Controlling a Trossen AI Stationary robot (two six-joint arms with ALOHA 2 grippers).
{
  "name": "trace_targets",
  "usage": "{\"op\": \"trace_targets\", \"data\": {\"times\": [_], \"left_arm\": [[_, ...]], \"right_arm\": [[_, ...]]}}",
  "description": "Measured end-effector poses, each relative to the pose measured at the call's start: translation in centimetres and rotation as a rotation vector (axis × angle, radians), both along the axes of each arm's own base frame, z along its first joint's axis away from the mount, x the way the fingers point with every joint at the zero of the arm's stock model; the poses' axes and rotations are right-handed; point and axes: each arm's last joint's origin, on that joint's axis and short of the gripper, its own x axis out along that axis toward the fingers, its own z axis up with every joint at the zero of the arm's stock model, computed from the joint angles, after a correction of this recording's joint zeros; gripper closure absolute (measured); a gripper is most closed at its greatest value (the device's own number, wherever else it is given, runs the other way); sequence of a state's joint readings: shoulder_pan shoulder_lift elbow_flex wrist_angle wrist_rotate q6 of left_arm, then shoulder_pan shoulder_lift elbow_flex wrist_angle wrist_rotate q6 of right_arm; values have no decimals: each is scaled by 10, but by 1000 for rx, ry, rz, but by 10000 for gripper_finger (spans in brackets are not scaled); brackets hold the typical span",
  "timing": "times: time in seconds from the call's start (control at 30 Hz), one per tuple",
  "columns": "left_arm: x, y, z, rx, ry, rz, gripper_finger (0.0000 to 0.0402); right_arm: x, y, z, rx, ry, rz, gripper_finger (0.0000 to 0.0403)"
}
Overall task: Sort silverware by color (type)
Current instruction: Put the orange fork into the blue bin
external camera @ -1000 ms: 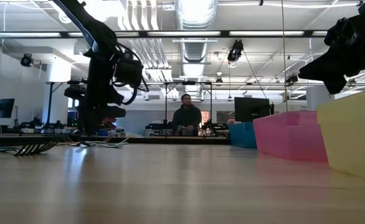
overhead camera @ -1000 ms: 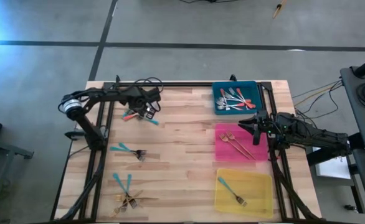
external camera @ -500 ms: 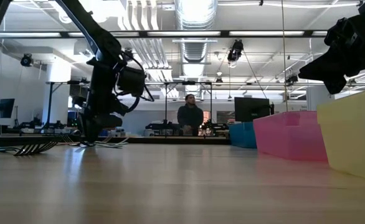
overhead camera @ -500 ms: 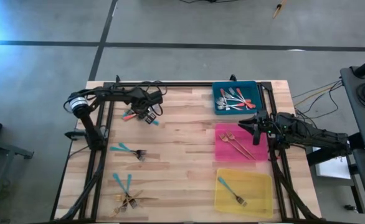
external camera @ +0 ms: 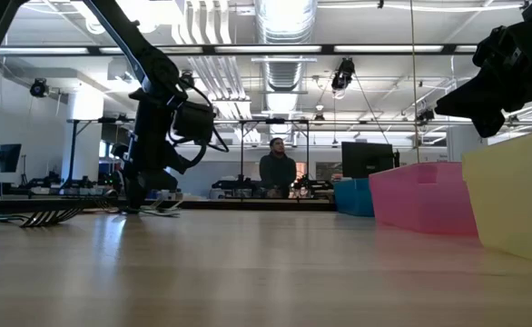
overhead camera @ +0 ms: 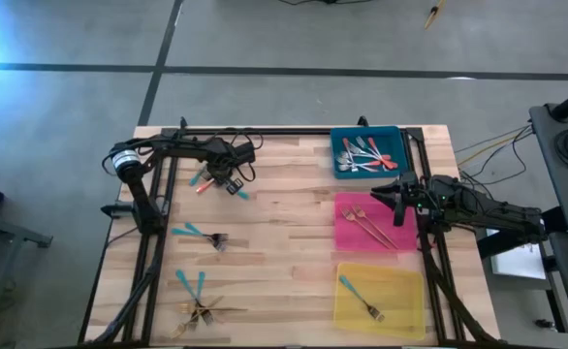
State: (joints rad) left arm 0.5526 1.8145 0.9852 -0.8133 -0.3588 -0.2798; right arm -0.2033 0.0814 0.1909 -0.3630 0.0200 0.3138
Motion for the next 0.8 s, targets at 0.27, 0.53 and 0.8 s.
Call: {"op": "trace_targets", "data": {"times": [0.27,0.53,0.8], "left_arm": [[1,3,12,83,-34,174,401],[11,-1,73,88,-282,257,401],[36,1,110,117,-800,583,401]], "right_arm": [[0,0,0,0,0,0,330],[0,0,0,0,0,-1,330],[0,0,0,0,0,-1,330]]}}
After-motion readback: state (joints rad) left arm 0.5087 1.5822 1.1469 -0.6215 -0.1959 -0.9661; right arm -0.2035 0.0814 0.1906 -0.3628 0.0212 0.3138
